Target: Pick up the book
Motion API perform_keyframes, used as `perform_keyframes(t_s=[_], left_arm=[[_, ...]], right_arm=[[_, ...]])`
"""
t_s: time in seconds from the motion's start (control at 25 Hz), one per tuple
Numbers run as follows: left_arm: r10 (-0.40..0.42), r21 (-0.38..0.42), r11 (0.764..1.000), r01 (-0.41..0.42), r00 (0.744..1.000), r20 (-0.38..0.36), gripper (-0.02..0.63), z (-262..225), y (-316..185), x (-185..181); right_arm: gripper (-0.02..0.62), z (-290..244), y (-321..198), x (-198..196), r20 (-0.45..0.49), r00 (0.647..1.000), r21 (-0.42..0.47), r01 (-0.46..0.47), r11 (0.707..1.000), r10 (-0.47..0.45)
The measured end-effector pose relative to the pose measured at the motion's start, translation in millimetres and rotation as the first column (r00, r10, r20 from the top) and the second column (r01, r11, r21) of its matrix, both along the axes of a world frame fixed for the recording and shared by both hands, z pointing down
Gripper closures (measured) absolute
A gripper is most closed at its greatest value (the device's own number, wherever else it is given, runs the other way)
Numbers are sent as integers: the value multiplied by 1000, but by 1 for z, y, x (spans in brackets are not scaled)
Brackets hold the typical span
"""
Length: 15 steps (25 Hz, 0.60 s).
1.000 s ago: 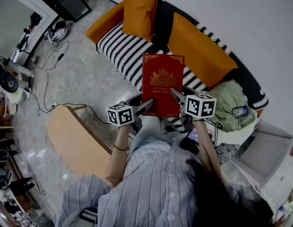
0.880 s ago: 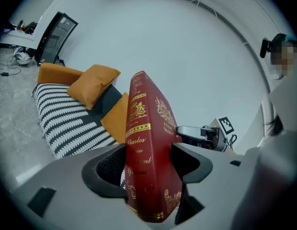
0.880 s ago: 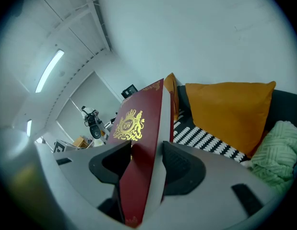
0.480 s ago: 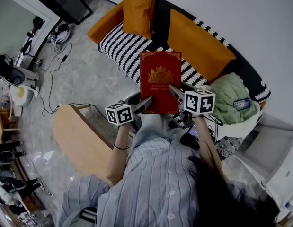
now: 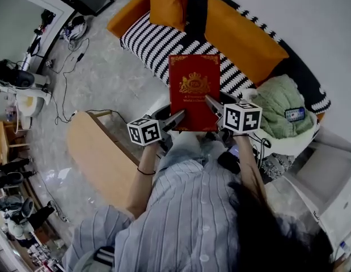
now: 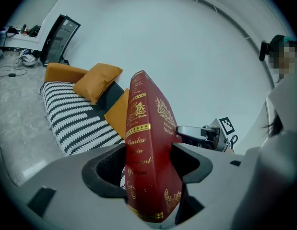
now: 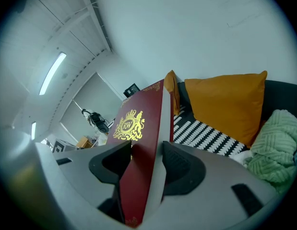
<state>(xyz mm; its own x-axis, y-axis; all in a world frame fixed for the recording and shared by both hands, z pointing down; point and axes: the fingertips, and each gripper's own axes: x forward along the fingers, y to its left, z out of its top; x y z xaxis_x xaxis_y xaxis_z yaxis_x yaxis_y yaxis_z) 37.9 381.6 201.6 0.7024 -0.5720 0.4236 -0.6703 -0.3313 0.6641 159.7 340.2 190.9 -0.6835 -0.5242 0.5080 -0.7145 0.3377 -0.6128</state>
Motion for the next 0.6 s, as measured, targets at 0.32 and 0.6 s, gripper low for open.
perform_keyframes(t_s=[0.32,0.6], left_arm=[[13,-25,1000,-14,1000,-15,298,1,7,3],[32,-14,999,-31,999,15,298,10,28,-19]], right_arm=[[379,1,8,4,-7,1000,-24,-22,999,22],[379,12,31,-18,-4,1000,-42,-2,999,1]])
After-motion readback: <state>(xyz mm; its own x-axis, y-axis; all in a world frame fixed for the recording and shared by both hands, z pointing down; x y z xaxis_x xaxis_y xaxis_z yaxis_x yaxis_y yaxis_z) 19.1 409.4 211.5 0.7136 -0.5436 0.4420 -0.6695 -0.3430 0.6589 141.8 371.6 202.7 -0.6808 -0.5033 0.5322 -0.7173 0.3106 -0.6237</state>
